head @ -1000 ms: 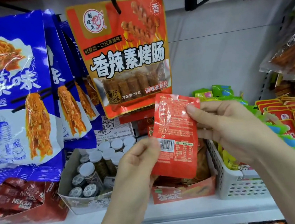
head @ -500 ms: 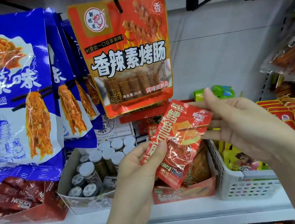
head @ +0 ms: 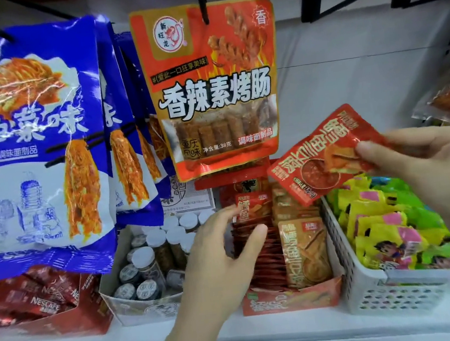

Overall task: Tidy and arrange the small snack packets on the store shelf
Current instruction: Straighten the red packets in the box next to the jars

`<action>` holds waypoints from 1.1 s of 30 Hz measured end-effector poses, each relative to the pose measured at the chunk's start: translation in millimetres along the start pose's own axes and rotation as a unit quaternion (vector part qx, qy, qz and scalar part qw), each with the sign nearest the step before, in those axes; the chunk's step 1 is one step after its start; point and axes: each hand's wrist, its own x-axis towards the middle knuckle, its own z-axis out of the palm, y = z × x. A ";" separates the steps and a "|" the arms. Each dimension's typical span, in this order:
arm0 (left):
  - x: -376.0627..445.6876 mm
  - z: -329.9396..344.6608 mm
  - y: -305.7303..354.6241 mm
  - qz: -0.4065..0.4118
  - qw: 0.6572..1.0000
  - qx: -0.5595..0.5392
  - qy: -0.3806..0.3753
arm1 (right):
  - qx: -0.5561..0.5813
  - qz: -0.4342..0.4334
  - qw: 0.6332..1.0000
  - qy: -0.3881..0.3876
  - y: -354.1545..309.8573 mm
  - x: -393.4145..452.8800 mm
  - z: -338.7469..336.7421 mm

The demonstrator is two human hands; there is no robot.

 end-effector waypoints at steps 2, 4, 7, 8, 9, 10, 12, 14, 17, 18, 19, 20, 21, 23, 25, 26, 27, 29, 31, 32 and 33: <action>1.6 6.2 -8.6 0.021 0.994 0.083 -0.064 | -0.113 -0.039 0.993 0.008 -0.1 -3.2 2.0; 2.0 15.4 -14.0 0.010 0.984 0.143 -0.101 | -0.192 -0.091 0.977 -0.013 -1.4 -13.4 16.0; 2.6 22.3 -17.1 0.005 0.976 0.195 -0.100 | -0.237 -0.216 0.947 -0.033 10.2 -24.2 44.6; 3.0 22.2 -17.7 0.009 0.976 0.196 -0.095 | -0.235 -0.231 0.944 -0.032 15.5 -24.3 54.4; 3.8 21.6 -18.7 0.011 0.976 0.194 -0.094 | -0.233 -0.235 0.943 -0.032 20.2 -22.9 63.2; 4.5 20.6 -19.6 0.014 0.976 0.193 -0.096 | -0.233 -0.238 0.942 -0.034 23.7 -20.5 71.6; 5.8 18.9 -22.0 0.020 0.976 0.195 -0.099 | -0.244 -0.240 0.938 -0.050 30.5 -14.1 86.7; 5.2 18.5 -22.9 0.031 0.975 0.199 -0.097 | -0.282 -0.224 0.929 -0.083 37.7 -8.4 96.9; 3.0 17.5 -23.2 0.044 0.977 0.194 -0.080 | -0.356 -0.196 0.904 -0.136 49.5 -1.8 102.9; 2.4 17.4 -23.4 0.045 0.978 0.190 -0.076 | -0.371 -0.183 0.897 -0.155 52.2 -0.2 104.5; 2.1 17.6 -23.6 0.043 0.980 0.183 -0.070 | -0.385 -0.172 0.890 -0.174 54.2 1.9 107.2; 2.3 18.0 -23.7 0.039 0.982 0.172 -0.060 | -0.404 -0.164 0.880 -0.189 55.9 4.0 110.7; 2.9 18.3 -23.4 0.037 0.986 0.156 -0.048 | -0.423 -0.157 0.869 -0.202 57.7 6.3 114.9; 5.2 18.9 -22.2 0.043 0.991 0.124 -0.017 | -0.446 -0.143 0.852 -0.234 63.7 9.2 123.2; 7.9 20.1 -22.5 0.055 0.991 0.121 -0.008 | -0.460 -0.128 0.829 -0.291 69.9 11.0 128.9; 9.0 21.6 -23.5 0.059 0.990 0.128 -0.011 | -0.463 -0.121 0.816 -0.324 72.0 12.2 129.1; 9.9 23.0 -24.9 0.060 0.989 0.136 -0.016 | -0.462 -0.117 0.804 -0.355 73.3 14.5 128.8; 11.3 25.2 -26.9 0.050 0.987 0.148 -0.028 | -0.450 -0.110 0.793 -0.395 73.0 18.4 125.7; 13.0 27.1 -26.9 0.042 0.986 0.155 -0.035 | -0.439 -0.108 0.808 -0.379 73.4 19.8 122.5; 14.0 27.7 -26.1 0.041 0.986 0.160 -0.037 | -0.444 -0.120 0.821 -0.339 75.4 20.5 121.8; 14.2 27.9 -25.3 0.040 0.985 0.166 -0.039 | -0.466 -0.137 0.826 -0.288 78.3 21.7 121.7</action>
